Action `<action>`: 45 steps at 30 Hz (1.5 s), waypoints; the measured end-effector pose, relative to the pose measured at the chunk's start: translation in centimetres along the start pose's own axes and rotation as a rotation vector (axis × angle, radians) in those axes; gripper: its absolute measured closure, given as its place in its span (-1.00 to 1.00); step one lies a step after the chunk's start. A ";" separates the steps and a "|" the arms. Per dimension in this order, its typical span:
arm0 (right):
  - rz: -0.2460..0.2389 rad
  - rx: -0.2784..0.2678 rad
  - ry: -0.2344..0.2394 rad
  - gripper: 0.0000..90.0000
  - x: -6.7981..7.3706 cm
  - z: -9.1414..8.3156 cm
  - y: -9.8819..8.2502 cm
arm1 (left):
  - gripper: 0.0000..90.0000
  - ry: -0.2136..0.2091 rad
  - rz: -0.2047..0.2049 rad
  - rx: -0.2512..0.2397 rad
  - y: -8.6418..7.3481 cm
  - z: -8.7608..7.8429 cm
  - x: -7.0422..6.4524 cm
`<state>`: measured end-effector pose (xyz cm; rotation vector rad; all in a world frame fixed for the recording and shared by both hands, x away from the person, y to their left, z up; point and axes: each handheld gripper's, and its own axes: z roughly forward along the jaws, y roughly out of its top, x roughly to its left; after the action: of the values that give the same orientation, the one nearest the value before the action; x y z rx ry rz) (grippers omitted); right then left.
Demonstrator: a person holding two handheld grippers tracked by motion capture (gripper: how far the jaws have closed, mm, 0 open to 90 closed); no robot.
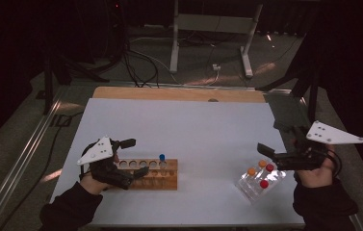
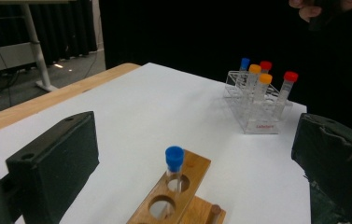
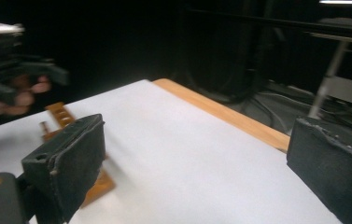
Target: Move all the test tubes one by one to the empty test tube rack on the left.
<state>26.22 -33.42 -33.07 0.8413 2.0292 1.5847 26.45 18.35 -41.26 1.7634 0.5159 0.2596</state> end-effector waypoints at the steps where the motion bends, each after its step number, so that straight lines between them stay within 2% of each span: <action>1: 0.021 -0.001 -0.014 -0.88 -0.6 -0.4 -0.3 | -0.96 0.005 -0.005 -0.003 -0.1 -0.1 0.1; 4: 0.043 0.018 -0.089 -0.86 -2.1 -1.2 -1.6 | -0.96 0.003 -0.003 -0.008 -0.5 -0.3 0.3; 8: 0.071 0.057 -0.161 -0.76 -3.6 -2.0 -3.7 | -0.96 0.011 0.007 -0.017 -1.0 -0.5 0.3; 11: 0.099 0.078 -0.199 -0.66 -4.6 -2.4 -5.4 | -0.96 0.017 0.015 -0.015 -1.3 -0.5 0.4; 14: 0.119 0.094 -0.210 -0.53 -5.2 -2.7 -7.0 | -0.96 0.026 0.012 -0.021 -1.3 -0.6 0.5; 22: 0.168 0.146 -0.199 -0.31 -5.8 -2.4 -10.5 | -0.96 0.042 0.007 -0.020 -1.6 -0.8 0.8; 29: 0.189 0.191 -0.169 -0.14 -5.7 -1.8 -12.6 | -0.96 0.047 -0.003 -0.026 -1.7 -0.9 1.0; 38: 0.205 0.238 -0.144 0.13 -5.7 -0.7 -13.9 | -0.96 0.052 -0.007 -0.035 -1.8 -1.0 1.1; 45: 0.185 0.265 -0.141 0.34 -5.6 0.0 -14.4 | -0.96 0.050 -0.008 -0.031 -1.9 -1.0 1.2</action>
<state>27.43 -39.61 -47.16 1.2339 2.1382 1.3192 26.66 20.06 -42.94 1.7282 0.5518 0.3048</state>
